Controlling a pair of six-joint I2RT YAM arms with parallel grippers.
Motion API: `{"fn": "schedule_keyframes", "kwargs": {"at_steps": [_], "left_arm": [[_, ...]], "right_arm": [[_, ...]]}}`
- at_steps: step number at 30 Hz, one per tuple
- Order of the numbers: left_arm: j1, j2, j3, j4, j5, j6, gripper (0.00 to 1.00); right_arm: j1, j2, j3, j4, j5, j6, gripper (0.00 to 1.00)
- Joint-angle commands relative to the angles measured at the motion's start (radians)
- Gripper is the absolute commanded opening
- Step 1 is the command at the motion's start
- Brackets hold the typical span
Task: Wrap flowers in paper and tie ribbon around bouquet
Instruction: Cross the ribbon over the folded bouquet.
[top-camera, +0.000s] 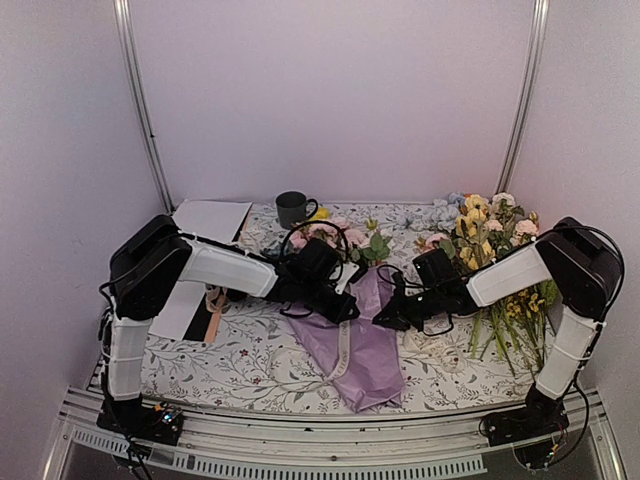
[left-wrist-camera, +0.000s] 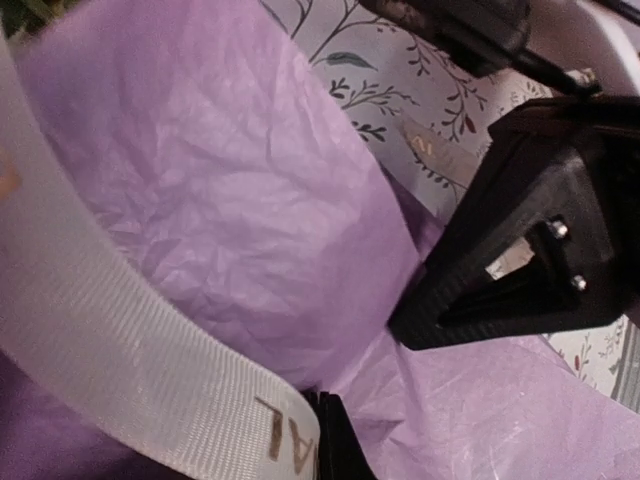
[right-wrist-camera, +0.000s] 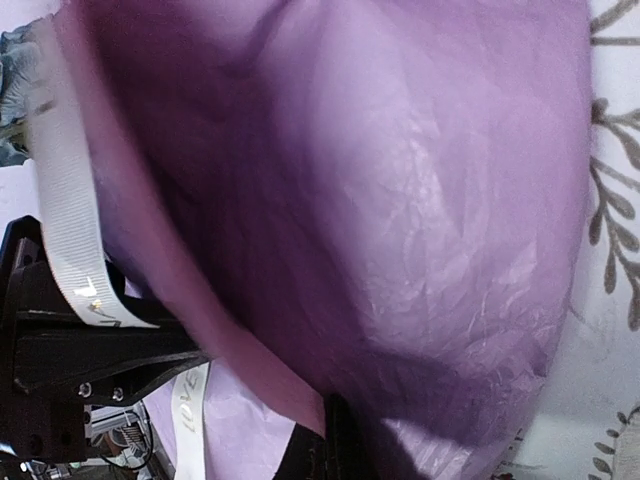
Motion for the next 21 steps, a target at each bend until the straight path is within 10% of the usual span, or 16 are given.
{"fn": "schedule_keyframes", "kwargs": {"at_steps": [1,17,21], "left_arm": [[0.003,0.064,0.073,-0.069,-0.048,0.010,0.00],[0.004,0.114,0.090,-0.124,-0.065,0.070,0.00],[0.004,0.101,0.076,-0.122,-0.059,0.075,0.00]], "right_arm": [[0.014,-0.047,-0.030,-0.058,0.055,0.014,0.00],[-0.048,-0.437,0.120,-0.917,0.326,-0.256,0.43],[-0.053,-0.463,0.121,-1.098,0.398,-0.267,0.67]]}}
